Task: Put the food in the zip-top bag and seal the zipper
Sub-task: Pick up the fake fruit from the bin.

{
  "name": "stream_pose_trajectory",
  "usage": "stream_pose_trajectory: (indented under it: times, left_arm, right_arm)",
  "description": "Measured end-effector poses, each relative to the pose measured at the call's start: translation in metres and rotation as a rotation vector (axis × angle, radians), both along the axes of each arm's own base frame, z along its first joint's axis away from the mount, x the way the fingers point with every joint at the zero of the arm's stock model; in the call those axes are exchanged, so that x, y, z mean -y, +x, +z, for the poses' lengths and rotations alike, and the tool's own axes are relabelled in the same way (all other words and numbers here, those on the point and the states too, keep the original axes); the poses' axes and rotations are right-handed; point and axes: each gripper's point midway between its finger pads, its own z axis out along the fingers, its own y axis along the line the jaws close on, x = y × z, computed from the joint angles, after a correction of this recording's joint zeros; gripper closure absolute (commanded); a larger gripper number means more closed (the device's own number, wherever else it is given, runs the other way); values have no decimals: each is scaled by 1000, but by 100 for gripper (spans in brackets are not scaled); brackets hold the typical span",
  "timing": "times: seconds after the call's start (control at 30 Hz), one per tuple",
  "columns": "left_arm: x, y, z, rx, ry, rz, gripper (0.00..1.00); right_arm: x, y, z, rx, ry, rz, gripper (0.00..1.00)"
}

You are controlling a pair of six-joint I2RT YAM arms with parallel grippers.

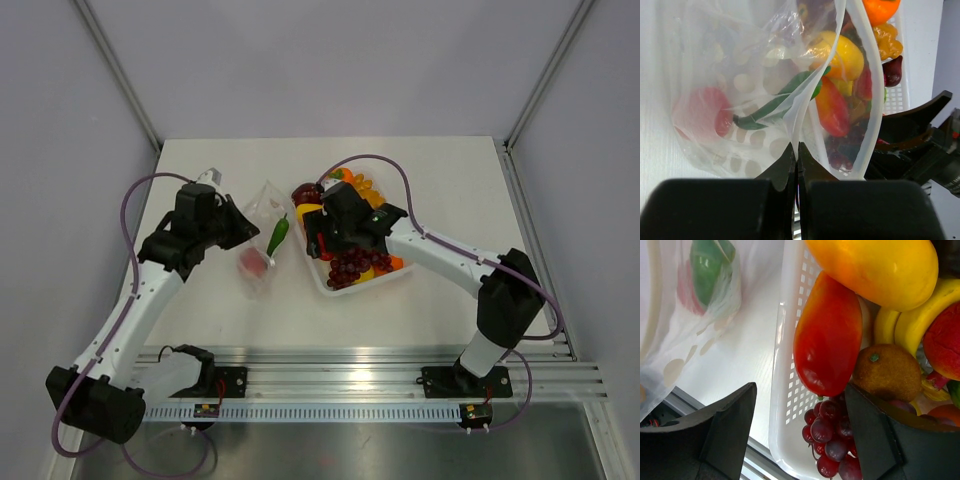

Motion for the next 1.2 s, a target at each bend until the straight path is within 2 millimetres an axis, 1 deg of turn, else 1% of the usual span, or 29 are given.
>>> stream_pose_trajectory:
  times: [0.13, 0.23, 0.4, 0.57, 0.73, 0.9, 0.93, 1.2]
  left_arm:
    - [-1, -4, 9, 28, -13, -4, 100]
    - [-1, -7, 15, 47, -20, -7, 100]
    - [0, -8, 18, 55, -26, -11, 100]
    - [1, -9, 18, 55, -31, -18, 100]
    - [1, -10, 19, 56, -33, -20, 100]
    - [1, -10, 19, 56, -34, -21, 100]
    - [1, -10, 19, 56, -34, -21, 100]
    - [1, -10, 19, 56, -34, -20, 100]
  right_arm:
    - [-2, 3, -8, -8, -7, -3, 16]
    - [-2, 6, -17, -21, -21, -8, 15]
    - [-1, 14, -27, -29, -28, -22, 16]
    - [-2, 20, -31, -31, -17, -32, 17]
    - [-5, 25, -36, -40, -4, -37, 21]
    - [-2, 30, -37, -42, 1, -50, 31]
    - [-1, 30, -38, -42, 1, -53, 35]
    - [0, 29, -39, -50, 14, -50, 45]
